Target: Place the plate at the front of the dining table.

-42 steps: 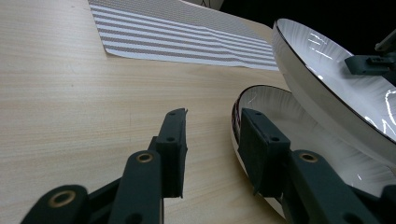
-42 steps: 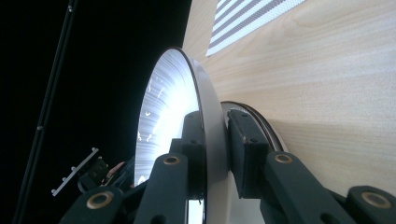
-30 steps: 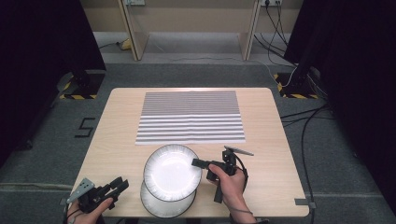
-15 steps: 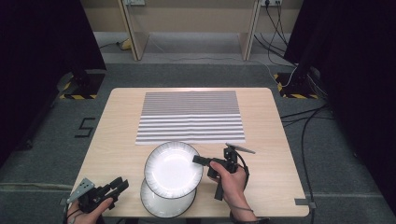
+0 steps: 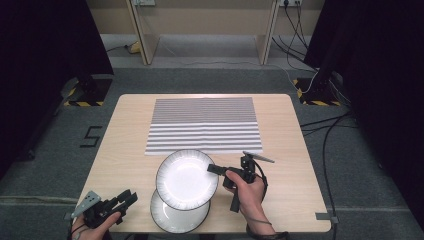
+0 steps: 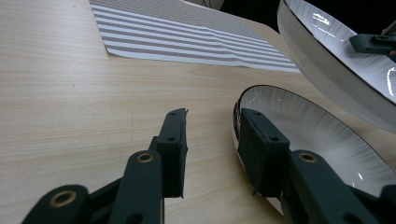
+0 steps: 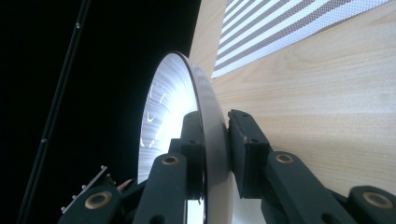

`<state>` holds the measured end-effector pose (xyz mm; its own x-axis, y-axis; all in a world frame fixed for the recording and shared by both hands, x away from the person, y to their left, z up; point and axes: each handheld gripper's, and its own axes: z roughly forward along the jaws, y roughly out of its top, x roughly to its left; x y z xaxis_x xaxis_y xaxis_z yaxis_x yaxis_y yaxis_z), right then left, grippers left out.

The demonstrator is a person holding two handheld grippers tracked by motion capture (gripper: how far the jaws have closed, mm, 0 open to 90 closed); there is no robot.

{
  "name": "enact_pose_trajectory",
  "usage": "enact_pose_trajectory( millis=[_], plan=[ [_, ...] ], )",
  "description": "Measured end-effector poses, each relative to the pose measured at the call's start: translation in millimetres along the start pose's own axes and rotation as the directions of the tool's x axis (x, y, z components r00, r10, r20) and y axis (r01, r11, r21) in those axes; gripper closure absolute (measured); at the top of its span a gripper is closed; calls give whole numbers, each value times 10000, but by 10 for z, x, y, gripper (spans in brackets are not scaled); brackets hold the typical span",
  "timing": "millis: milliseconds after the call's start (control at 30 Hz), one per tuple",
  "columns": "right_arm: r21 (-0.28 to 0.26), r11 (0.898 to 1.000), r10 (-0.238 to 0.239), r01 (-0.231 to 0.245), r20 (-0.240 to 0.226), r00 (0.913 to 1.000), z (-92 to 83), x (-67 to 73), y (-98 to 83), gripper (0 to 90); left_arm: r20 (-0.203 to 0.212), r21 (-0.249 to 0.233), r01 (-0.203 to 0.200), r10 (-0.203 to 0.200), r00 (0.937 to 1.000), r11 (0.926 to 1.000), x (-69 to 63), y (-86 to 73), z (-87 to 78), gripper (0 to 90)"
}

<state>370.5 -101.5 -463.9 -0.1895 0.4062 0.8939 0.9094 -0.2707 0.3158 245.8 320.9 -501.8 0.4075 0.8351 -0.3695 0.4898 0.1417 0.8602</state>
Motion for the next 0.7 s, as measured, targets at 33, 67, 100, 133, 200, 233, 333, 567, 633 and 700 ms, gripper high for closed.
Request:
enact_pose_trajectory(
  millis=[33,67,100,133,200,233,333,567,633,700],
  plan=[
    [0,10000,0,0,0,10000,0,0,0,764,0,0,0,0,10000,10000,0,0,0,617],
    [-40,10000,-21,21,43,10000,-3,-1,8,764,-6,-1,0,0,10000,10000,-1,0,1,617],
    [-51,10000,-4,4,32,10000,-3,-1,9,764,-7,-2,-3,3,10000,10000,-1,0,0,617],
    [-65,10000,-50,50,58,10000,-5,-6,15,764,-7,-5,-5,5,10000,10000,-1,2,-1,617],
    [-90,10000,-6,6,41,10000,-9,-3,24,764,-11,-8,-3,3,10000,10000,1,2,-1,617],
    [-118,9999,-16,17,42,10000,-11,0,27,764,-6,-19,0,0,10000,10000,3,1,-2,617],
    [-175,9998,-21,22,57,10000,-14,7,39,764,-2,-19,-1,1,10000,10000,4,2,-3,617],
    [-284,9996,5,-2,125,9999,-21,1,67,764,-3,-11,-3,3,10000,10000,8,2,-3,618],
    [-309,9995,29,-25,124,9999,-22,0,67,764,1,-17,-1,1,10000,10000,8,2,-4,618],
    [-325,9995,55,-51,131,9999,-25,-2,74,764,6,-13,2,-2,10000,10000,8,1,-3,618]
  ],
)
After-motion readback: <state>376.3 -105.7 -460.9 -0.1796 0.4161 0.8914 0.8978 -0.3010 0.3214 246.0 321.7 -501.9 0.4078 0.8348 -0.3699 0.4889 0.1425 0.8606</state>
